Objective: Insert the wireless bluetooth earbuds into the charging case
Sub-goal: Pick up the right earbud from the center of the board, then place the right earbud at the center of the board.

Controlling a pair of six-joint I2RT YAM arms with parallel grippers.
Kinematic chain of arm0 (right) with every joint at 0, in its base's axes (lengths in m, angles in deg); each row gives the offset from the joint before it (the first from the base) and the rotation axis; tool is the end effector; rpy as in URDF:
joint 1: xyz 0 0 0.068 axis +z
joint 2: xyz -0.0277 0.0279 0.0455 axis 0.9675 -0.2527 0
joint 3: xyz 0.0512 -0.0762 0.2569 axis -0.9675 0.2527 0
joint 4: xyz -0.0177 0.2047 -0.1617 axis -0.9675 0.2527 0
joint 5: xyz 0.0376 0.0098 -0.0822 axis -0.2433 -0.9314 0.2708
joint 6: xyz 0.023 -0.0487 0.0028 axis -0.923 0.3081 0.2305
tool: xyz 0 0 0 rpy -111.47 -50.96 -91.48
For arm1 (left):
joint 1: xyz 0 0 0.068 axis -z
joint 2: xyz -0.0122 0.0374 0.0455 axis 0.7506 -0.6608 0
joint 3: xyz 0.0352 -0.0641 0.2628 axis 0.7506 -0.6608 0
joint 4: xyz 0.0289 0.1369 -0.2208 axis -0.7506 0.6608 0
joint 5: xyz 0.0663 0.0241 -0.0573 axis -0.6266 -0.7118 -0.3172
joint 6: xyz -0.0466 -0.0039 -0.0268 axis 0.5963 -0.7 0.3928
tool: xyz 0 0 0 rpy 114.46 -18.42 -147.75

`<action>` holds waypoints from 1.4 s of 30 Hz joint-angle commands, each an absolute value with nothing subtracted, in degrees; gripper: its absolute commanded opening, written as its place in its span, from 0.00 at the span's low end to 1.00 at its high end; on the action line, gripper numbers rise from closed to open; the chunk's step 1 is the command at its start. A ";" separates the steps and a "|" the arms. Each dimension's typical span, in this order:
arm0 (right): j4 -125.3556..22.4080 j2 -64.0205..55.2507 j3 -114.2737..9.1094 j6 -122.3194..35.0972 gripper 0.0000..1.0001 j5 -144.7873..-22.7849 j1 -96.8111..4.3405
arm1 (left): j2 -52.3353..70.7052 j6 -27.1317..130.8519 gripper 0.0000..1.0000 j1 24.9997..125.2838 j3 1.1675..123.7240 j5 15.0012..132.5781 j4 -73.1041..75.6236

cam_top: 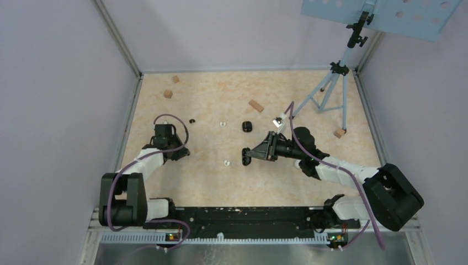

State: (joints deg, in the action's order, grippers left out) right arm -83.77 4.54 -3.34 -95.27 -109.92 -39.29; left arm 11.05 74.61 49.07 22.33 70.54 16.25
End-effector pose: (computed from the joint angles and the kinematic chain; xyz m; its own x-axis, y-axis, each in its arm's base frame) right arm 0.1932 0.1652 0.2060 -0.8914 0.2272 -0.3921 -0.3165 0.3071 0.8975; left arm 0.2322 -0.0048 0.1604 -0.7041 -0.5566 -0.4409 -0.4103 0.8257 -0.3872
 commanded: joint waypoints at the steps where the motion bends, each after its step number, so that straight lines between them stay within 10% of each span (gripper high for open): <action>1: -86.41 4.02 -6.04 -94.70 0.00 -110.25 -39.51 | 10.07 73.42 0.25 49.08 22.79 71.18 14.35; 15: -86.30 4.03 -5.98 -94.40 0.00 -110.25 -39.32 | 15.72 69.01 0.00 49.11 25.60 72.33 18.80; 31: -89.70 3.84 -8.21 -91.33 0.00 -116.23 -39.91 | 32.66 63.06 0.00 56.84 28.65 123.66 13.18; 42: -88.27 3.05 -9.44 -94.82 0.00 -111.20 -39.86 | 33.14 70.18 0.00 70.76 30.40 113.16 13.44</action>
State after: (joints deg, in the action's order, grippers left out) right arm -87.12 3.05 -6.33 -93.35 -114.54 -39.55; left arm 32.58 64.42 68.78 29.39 116.73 16.60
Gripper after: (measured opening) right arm 0.250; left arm 0.014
